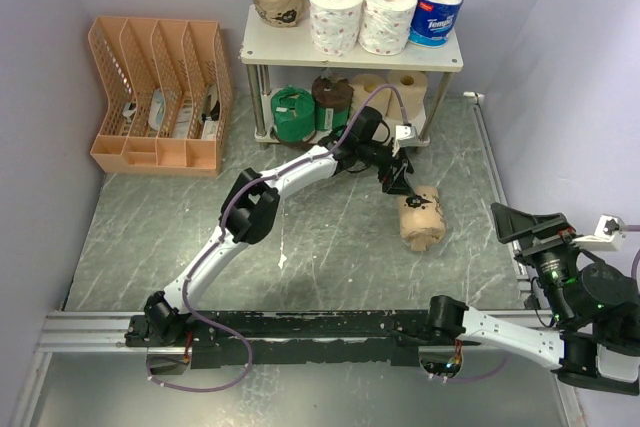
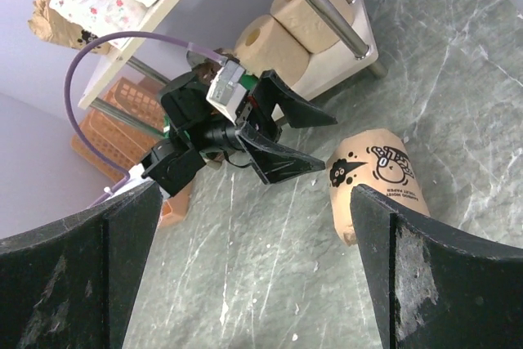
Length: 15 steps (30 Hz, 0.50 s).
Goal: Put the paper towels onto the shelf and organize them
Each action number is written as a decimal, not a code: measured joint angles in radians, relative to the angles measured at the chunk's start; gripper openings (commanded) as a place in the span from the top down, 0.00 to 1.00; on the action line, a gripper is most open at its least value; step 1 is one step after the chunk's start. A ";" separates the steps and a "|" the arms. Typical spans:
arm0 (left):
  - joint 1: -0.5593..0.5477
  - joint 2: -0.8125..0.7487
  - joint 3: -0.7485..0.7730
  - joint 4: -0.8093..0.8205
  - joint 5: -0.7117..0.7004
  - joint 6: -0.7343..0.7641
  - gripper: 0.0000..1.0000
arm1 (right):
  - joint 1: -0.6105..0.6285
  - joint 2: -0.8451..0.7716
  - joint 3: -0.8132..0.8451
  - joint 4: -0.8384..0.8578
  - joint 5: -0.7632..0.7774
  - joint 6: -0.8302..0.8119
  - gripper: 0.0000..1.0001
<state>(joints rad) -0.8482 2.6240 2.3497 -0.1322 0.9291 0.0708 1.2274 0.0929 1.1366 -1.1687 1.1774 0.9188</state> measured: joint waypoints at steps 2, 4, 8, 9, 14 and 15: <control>-0.001 0.011 0.000 0.013 0.007 -0.012 0.01 | -0.001 -0.003 0.000 -0.004 0.000 -0.001 0.00; -0.001 0.022 0.000 0.020 0.014 -0.022 0.01 | -0.002 -0.003 0.000 -0.009 -0.001 -0.001 0.00; -0.001 0.034 0.000 0.028 0.026 -0.034 0.03 | -0.003 -0.003 0.000 -0.019 -0.002 -0.001 0.00; -0.001 0.035 0.000 0.029 0.029 -0.035 0.03 | -0.003 -0.003 0.000 -0.020 -0.003 -0.001 0.00; -0.001 0.045 0.032 0.013 0.057 -0.034 0.04 | -0.003 -0.019 -0.008 -0.018 -0.007 -0.005 0.00; -0.001 0.045 0.033 0.010 0.062 -0.033 0.05 | -0.003 -0.024 -0.010 -0.018 -0.008 -0.006 0.00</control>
<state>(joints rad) -0.8490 2.6690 2.3825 -0.1223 0.9913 0.0380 1.2247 0.0685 1.1263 -1.1870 1.1698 0.9127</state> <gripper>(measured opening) 0.968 0.999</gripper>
